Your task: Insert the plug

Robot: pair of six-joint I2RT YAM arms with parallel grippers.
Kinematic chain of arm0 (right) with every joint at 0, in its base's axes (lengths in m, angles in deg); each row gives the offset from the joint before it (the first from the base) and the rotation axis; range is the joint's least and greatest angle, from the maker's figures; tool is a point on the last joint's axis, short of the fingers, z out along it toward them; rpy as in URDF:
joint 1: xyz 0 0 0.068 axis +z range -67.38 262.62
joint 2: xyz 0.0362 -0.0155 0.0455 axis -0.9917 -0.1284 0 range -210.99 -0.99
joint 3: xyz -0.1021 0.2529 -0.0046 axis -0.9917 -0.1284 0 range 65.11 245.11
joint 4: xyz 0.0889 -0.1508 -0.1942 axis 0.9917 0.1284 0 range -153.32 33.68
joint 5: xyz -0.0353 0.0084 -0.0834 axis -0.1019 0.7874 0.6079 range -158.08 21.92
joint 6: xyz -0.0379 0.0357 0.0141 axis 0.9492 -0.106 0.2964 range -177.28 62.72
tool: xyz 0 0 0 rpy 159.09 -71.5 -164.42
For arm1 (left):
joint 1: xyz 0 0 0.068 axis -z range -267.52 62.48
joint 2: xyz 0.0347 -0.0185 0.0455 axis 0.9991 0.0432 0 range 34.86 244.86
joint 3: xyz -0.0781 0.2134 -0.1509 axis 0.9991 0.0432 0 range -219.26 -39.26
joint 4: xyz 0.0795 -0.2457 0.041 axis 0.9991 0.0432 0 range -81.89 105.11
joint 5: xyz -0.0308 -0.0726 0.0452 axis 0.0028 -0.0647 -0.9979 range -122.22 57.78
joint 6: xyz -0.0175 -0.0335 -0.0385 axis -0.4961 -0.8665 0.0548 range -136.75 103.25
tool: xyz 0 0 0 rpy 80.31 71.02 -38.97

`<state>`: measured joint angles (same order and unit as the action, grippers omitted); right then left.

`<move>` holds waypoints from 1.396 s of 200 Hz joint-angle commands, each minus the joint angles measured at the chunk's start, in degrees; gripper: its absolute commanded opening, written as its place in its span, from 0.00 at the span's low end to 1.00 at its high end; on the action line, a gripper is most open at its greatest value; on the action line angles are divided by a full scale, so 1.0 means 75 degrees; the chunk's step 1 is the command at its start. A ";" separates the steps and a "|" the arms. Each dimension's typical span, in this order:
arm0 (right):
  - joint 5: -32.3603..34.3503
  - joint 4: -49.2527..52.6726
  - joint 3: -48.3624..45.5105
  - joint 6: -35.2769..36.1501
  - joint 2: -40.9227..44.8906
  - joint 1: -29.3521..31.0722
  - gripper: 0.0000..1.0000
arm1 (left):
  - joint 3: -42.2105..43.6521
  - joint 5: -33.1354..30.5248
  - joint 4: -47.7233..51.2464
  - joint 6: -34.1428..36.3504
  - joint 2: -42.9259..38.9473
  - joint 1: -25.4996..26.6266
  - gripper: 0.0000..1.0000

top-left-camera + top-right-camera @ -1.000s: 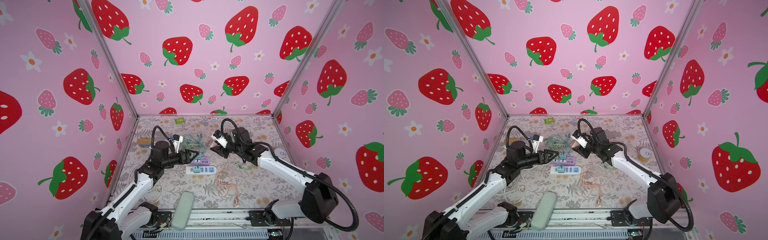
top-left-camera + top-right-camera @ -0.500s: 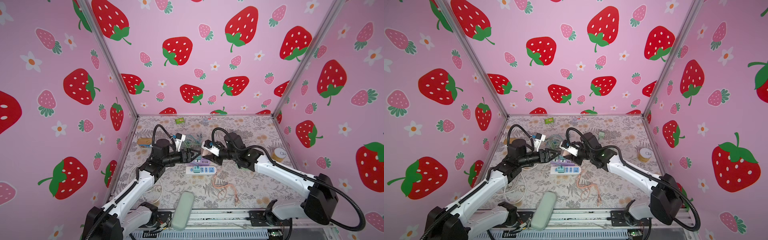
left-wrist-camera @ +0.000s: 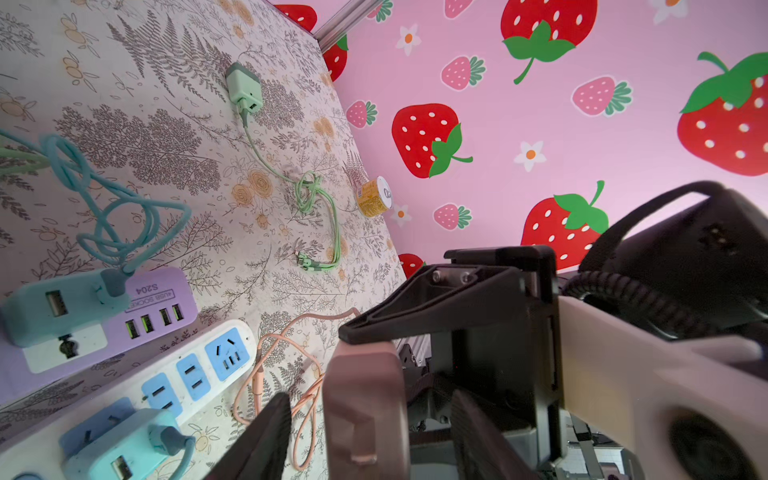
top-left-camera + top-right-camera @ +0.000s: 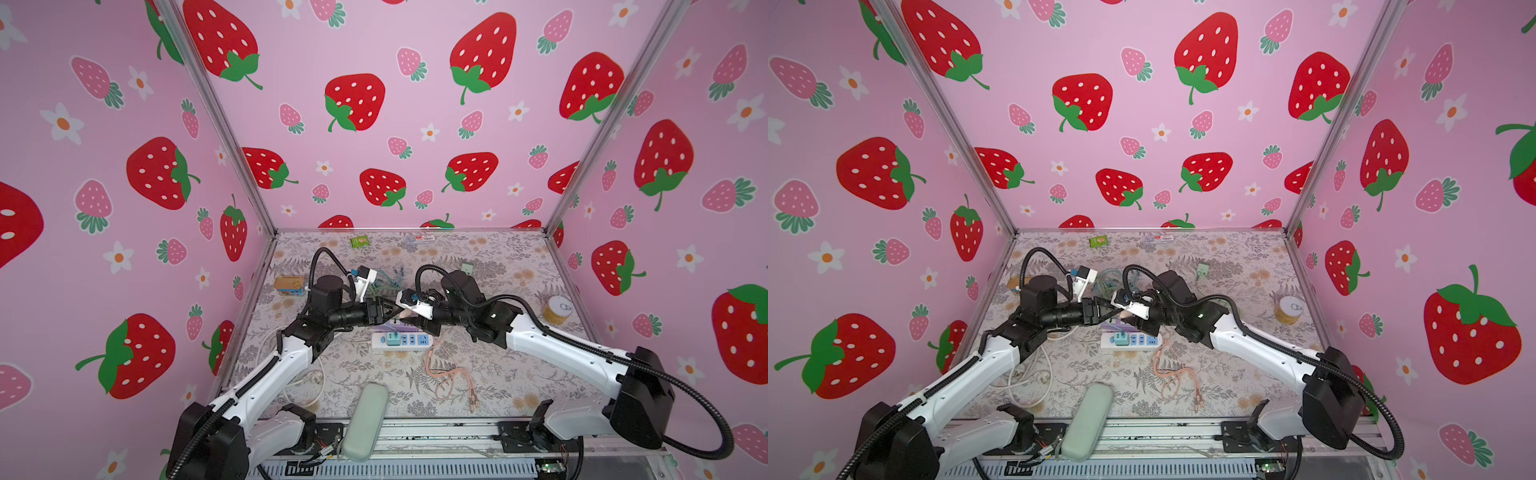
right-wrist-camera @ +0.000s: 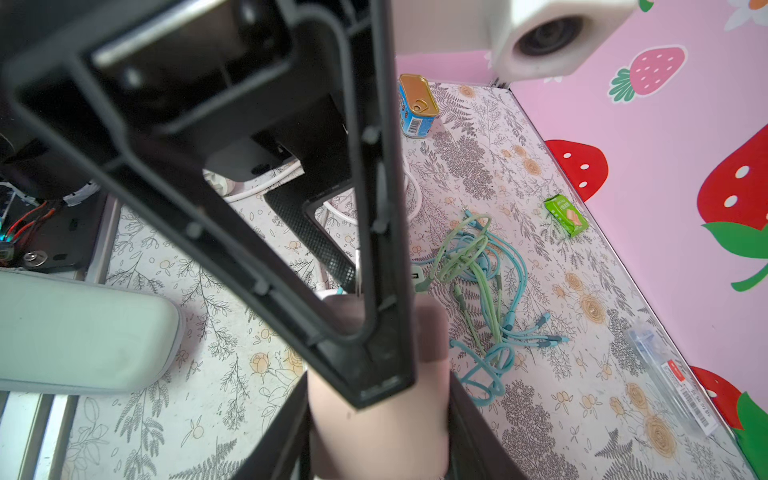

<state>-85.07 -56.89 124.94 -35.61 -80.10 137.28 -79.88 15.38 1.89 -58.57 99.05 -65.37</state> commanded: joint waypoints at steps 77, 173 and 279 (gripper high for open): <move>0.0330 -0.0074 0.0203 0.0254 -0.0035 0.0142 0.37 | -0.0444 0.0388 -0.0147 -0.0052 0.0104 0.0105 0.36; 0.0503 0.0104 0.0072 -0.0789 0.0288 0.0113 0.57 | -0.0418 0.0182 -0.0184 0.0080 0.0079 0.0113 0.00; -0.0540 -0.2151 -0.2407 -0.4333 0.3115 -0.0541 0.75 | -0.0140 -0.0156 -0.2383 -0.0394 0.0293 0.0139 0.00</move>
<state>-83.48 -65.24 111.76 -57.83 -59.30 134.79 -80.43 13.80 -6.04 -59.53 100.53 -64.67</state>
